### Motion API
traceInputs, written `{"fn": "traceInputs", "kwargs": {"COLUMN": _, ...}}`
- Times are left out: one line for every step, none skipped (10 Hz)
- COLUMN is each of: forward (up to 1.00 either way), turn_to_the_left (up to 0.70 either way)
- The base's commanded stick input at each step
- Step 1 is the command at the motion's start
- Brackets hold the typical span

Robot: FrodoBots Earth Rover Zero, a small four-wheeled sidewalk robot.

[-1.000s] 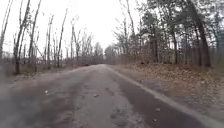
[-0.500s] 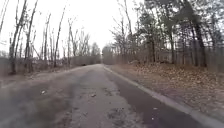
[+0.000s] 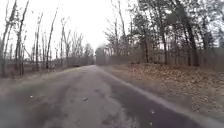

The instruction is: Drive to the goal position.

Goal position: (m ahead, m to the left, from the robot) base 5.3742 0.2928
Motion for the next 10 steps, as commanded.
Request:
{"fn": "traceInputs", "kwargs": {"forward": 1.0, "turn_to_the_left": -0.2}}
{"fn": "traceInputs", "kwargs": {"forward": 1.0, "turn_to_the_left": -0.07}}
{"fn": "traceInputs", "kwargs": {"forward": 1.0, "turn_to_the_left": 0.0}}
{"fn": "traceInputs", "kwargs": {"forward": 1.0, "turn_to_the_left": 0.0}}
{"fn": "traceInputs", "kwargs": {"forward": 1.0, "turn_to_the_left": 0.0}}
{"fn": "traceInputs", "kwargs": {"forward": 0.99, "turn_to_the_left": 0.0}}
{"fn": "traceInputs", "kwargs": {"forward": 0.67, "turn_to_the_left": 0.0}}
{"fn": "traceInputs", "kwargs": {"forward": 0.35, "turn_to_the_left": 0.0}}
{"fn": "traceInputs", "kwargs": {"forward": 0.02, "turn_to_the_left": 0.0}}
{"fn": "traceInputs", "kwargs": {"forward": 0.0, "turn_to_the_left": 1.0}}
